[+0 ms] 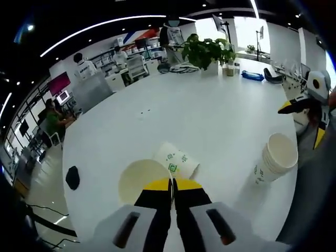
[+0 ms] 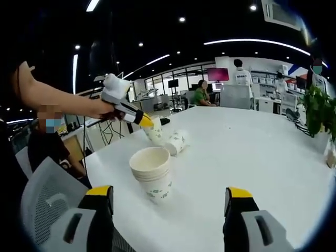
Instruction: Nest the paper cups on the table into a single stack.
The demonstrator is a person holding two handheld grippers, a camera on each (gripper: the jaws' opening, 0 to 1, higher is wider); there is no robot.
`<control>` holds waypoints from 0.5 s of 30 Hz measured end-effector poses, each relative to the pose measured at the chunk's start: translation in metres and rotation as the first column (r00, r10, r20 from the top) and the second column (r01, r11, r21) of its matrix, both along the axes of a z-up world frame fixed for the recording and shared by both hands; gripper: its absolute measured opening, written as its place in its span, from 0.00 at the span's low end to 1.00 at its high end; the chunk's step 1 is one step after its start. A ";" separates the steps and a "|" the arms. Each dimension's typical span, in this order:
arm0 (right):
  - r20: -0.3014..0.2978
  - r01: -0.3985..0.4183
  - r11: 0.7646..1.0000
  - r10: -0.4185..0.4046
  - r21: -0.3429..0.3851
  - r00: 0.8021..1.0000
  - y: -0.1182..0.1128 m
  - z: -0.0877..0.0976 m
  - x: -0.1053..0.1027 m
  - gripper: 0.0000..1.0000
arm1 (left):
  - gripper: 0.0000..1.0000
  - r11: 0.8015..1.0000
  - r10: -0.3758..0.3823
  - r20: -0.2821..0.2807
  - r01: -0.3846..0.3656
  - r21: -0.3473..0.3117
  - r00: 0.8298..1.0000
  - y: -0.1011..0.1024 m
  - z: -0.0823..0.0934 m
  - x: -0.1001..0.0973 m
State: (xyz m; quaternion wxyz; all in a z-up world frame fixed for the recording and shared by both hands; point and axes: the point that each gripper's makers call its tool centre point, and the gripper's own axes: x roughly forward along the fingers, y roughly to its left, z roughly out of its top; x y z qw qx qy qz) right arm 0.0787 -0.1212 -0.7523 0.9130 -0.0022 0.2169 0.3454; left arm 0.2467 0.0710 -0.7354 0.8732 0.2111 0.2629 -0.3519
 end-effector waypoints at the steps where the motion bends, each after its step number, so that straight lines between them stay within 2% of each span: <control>1: 0.000 -0.001 1.000 0.001 -0.001 1.000 0.000 0.000 0.000 0.88 | 0.00 1.000 -0.002 0.003 0.002 -0.001 1.000 0.000 0.003 -0.003; 10: 0.022 -0.009 1.000 0.009 -0.003 1.000 0.001 0.003 0.000 0.92 | 0.00 1.000 -0.005 0.005 0.005 -0.025 1.000 0.002 0.018 -0.022; 15: 0.028 -0.016 1.000 0.016 -0.011 0.999 0.003 0.003 -0.001 0.95 | 0.00 0.999 -0.024 0.005 0.025 -0.044 1.000 -0.008 0.034 -0.036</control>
